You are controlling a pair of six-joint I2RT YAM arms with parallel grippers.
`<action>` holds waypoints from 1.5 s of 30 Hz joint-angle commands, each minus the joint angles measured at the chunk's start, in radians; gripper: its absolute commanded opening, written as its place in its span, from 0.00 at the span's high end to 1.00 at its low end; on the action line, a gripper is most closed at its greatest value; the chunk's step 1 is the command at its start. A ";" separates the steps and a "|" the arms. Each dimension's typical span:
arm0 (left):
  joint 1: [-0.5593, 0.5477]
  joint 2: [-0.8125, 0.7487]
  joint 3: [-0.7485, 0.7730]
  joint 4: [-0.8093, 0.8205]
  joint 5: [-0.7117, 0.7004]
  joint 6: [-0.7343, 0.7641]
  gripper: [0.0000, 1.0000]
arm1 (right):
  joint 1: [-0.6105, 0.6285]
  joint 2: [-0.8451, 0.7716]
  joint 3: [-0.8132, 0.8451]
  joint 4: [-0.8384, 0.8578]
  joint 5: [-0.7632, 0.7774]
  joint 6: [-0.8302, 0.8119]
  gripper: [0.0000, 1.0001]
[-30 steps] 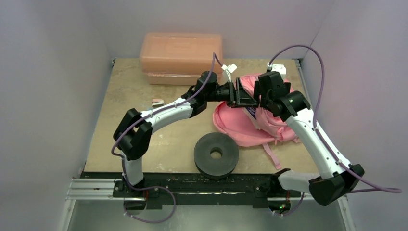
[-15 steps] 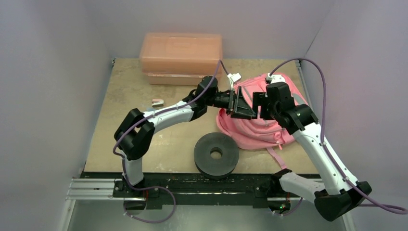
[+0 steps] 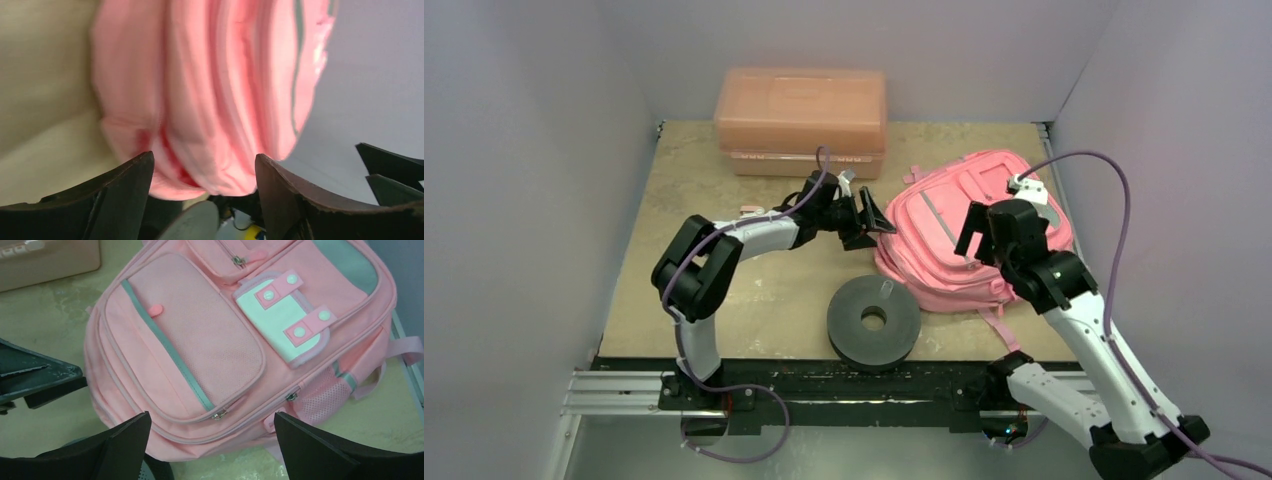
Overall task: Pack the student bag
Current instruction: Zip the student bag at the center of the board.
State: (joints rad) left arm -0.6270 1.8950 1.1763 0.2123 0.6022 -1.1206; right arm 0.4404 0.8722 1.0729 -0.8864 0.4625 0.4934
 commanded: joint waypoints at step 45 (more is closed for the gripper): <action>0.178 0.131 0.622 -0.352 0.050 -0.085 1.00 | -0.073 0.036 -0.439 0.322 -0.258 0.267 0.35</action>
State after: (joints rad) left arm -0.5026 2.0388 1.7336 -0.2119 0.6552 -1.1679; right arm 0.3672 0.9264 0.6491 -0.5655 0.1745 0.7090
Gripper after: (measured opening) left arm 0.052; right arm 0.579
